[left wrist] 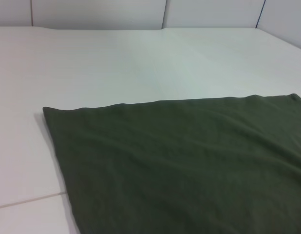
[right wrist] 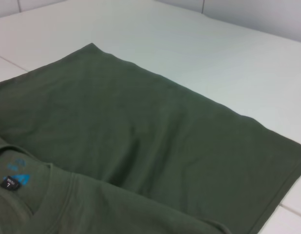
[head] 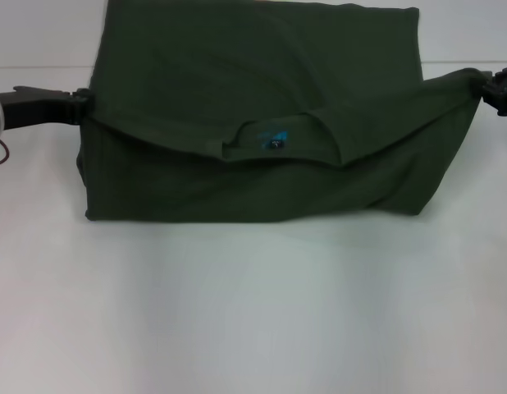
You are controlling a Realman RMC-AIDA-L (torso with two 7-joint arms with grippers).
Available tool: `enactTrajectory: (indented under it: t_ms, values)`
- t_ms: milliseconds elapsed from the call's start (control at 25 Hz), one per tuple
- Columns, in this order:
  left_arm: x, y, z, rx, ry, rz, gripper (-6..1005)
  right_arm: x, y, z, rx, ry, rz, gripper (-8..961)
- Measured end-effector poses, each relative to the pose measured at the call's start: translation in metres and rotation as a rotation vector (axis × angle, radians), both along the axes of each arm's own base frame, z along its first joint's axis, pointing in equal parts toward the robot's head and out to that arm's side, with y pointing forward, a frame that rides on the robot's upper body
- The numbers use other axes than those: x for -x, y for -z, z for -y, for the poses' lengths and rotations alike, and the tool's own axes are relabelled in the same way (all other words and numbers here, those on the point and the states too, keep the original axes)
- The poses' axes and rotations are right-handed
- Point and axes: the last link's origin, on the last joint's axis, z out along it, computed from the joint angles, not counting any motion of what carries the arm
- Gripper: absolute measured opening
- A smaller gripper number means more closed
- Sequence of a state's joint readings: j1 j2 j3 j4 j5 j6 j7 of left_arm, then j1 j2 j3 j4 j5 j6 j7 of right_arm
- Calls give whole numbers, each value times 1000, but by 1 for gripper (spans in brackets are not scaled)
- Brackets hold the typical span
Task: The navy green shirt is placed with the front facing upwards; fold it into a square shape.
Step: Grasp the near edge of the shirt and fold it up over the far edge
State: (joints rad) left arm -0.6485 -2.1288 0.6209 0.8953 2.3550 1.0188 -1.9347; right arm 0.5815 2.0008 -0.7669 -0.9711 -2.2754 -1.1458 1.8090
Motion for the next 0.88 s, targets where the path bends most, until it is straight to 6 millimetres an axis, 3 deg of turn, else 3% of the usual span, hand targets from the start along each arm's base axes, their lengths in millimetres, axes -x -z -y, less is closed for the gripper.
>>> enactTrajectory:
  t_ms: [880]
  values:
    - [-11,13,-17,-59,28,-86,35,3,1,-20,-79,-107,159,86]
